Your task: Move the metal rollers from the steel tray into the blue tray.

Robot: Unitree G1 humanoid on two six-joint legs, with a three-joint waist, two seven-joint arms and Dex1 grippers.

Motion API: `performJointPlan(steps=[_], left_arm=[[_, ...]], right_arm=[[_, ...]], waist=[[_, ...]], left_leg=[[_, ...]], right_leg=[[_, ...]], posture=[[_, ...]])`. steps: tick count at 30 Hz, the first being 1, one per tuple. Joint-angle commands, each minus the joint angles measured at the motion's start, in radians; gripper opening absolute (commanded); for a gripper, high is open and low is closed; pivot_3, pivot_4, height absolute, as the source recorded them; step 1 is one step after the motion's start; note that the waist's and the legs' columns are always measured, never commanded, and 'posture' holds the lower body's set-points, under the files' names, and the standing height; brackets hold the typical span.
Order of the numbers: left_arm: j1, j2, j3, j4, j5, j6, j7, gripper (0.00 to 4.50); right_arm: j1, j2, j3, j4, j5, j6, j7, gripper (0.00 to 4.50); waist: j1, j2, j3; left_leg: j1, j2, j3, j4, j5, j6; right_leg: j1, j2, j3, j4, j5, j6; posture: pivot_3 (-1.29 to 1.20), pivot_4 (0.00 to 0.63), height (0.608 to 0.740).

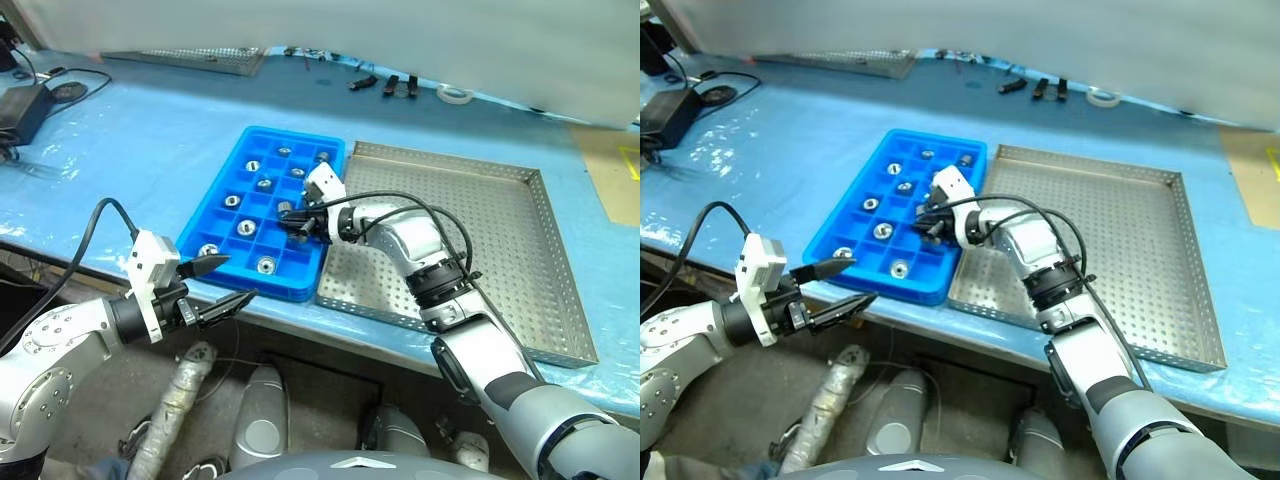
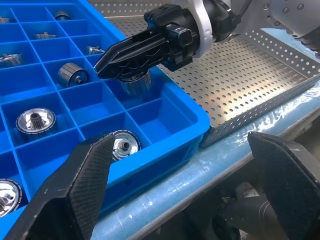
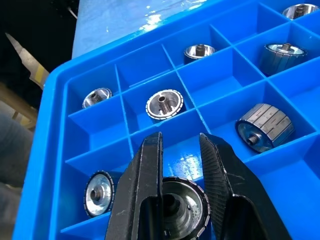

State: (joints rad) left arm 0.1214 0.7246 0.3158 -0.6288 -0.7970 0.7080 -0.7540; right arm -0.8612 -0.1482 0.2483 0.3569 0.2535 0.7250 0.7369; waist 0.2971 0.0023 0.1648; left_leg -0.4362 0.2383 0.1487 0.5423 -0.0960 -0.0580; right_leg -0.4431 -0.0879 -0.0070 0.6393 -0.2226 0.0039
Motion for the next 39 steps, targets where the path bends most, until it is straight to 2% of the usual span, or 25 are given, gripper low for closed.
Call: performJointPlan(steps=[1, 8, 17, 23, 27, 32, 36, 39], left_arm=[[-0.021, 0.016, 0.013, -0.02, -0.014, -0.014, -0.002, 4.5], [-0.077, 0.024, -0.022, 0.015, -0.007, -0.01, -0.017, 4.5], [-0.257, 0.027, -0.113, 0.163, 0.055, -0.045, -0.069, 4.5], [-0.502, -0.022, -0.282, 0.388, 0.155, -0.123, -0.191, 4.5], [-0.662, -0.099, -0.377, 0.57, 0.244, -0.199, -0.253, 4.5], [-0.797, -0.187, -0.457, 0.768, 0.309, -0.265, -0.372, 4.5], [-0.847, -0.219, -0.482, 0.879, 0.353, -0.318, -0.45, 4.5], [-0.864, -0.232, -0.487, 0.931, 0.38, -0.348, -0.484, 4.5]], right_arm=[[-0.02, -0.002, -0.015, -0.033, 0.0, -0.026, 0.015, 0.72], [-0.01, -0.004, -0.047, -0.043, -0.002, -0.034, -0.017, 2.99], [-0.023, -0.054, -0.171, -0.122, 0.045, 0.003, -0.049, 2.99], [0.123, -0.212, -0.257, -0.367, 0.12, 0.084, -0.011, 2.99], [0.242, -0.294, -0.383, -0.482, 0.147, 0.125, -0.081, 2.99], [0.414, -0.321, -0.528, -0.626, 0.175, 0.163, -0.19, 2.99], [0.533, -0.293, -0.557, -0.741, 0.211, 0.189, -0.24, 2.99], [0.609, -0.283, -0.533, -0.795, 0.215, 0.182, -0.254, 2.99]], waist=[[0.0, 0.0, 0.0], [-0.008, 0.0, 0.0], [-0.013, 0.0, 0.0], [-0.036, 0.0, -0.001], [-0.074, 0.0, -0.001], [-0.139, 0.0, -0.001], [-0.195, 0.0, -0.001], [-0.213, 0.0, -0.001]], left_leg=[[0.0, 0.0, 0.0, 0.0, 0.0, 0.0], [0.0, 0.0, 0.0, 0.0, 0.0, 0.0], [0.001, 0.0, 0.0, 0.003, 0.0, -0.001], [0.001, -0.001, 0.001, 0.005, 0.003, -0.005], [0.0, -0.002, 0.001, 0.009, 0.003, -0.005], [0.001, -0.002, 0.002, 0.011, 0.003, -0.005], [0.002, -0.002, 0.004, 0.01, 0.003, -0.003], [0.005, -0.002, 0.006, 0.009, 0.002, -0.003]], right_leg=[[0.0, 0.0, 0.0, 0.0, 0.0, 0.0], [0.0, 0.001, 0.001, 0.0, 0.0, 0.0], [0.0, 0.001, 0.002, 0.002, 0.001, 0.0], [0.005, -0.001, 0.001, 0.002, 0.004, -0.002], [0.005, -0.001, 0.003, 0.002, 0.006, -0.002], [0.005, -0.001, 0.006, 0.002, 0.007, -0.001], [0.004, -0.001, 0.006, 0.001, 0.007, -0.002], [0.005, -0.001, 0.007, 0.0, 0.007, -0.003]], posture=[[0.46, 0.15, 0.74], [0.41, 0.15, 0.74], [0.31, 0.15, 0.74], [0.15, 0.15, 0.74], [0.04, 0.15, 0.74], [-0.1, 0.15, 0.74], [-0.15, 0.15, 0.74], [-0.16, 0.15, 0.74]])
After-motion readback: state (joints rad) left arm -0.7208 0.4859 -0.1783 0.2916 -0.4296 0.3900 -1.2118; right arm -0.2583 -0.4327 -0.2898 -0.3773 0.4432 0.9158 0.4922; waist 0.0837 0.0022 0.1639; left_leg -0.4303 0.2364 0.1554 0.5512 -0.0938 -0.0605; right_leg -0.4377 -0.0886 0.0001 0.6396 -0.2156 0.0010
